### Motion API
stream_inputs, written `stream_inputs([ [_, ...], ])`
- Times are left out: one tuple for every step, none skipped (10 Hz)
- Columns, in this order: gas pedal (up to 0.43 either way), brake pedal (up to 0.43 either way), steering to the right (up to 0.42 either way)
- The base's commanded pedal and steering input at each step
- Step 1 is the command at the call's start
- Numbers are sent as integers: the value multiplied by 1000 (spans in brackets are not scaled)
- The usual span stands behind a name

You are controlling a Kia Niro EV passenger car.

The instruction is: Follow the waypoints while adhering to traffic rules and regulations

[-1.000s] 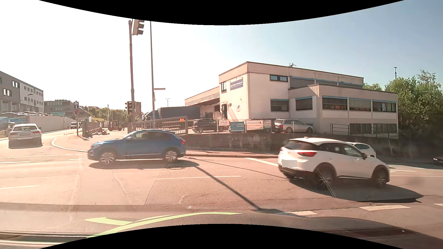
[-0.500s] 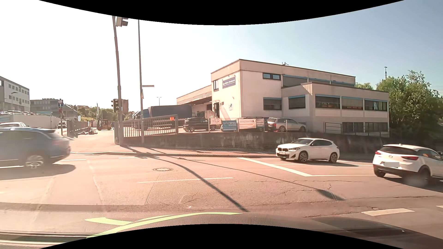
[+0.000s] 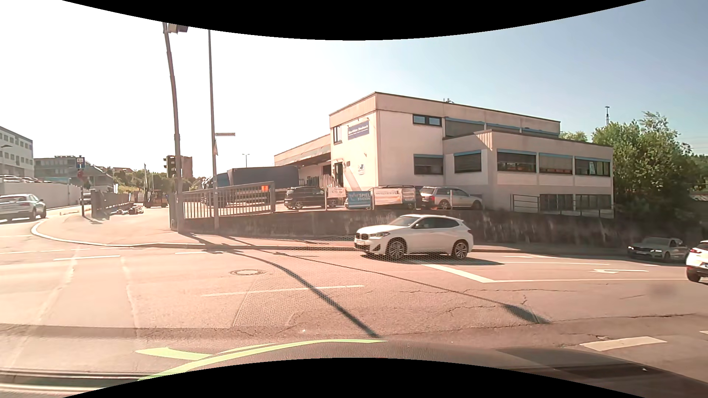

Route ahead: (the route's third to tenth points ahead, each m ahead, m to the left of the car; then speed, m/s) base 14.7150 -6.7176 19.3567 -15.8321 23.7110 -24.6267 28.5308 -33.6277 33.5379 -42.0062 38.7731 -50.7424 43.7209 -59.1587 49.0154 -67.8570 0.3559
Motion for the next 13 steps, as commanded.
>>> stream_inputs([
  [0, 262, 281],
  [0, 262, 281],
  [0, 262, 281],
  [0, 262, 281],
  [0, 262, 281],
  [0, 262, 281],
  [0, 262, 281],
  [0, 268, 281],
  [0, 262, 281],
  [0, 268, 281],
  [0, 274, 281],
  [0, 280, 281],
  [0, 287, 281],
])
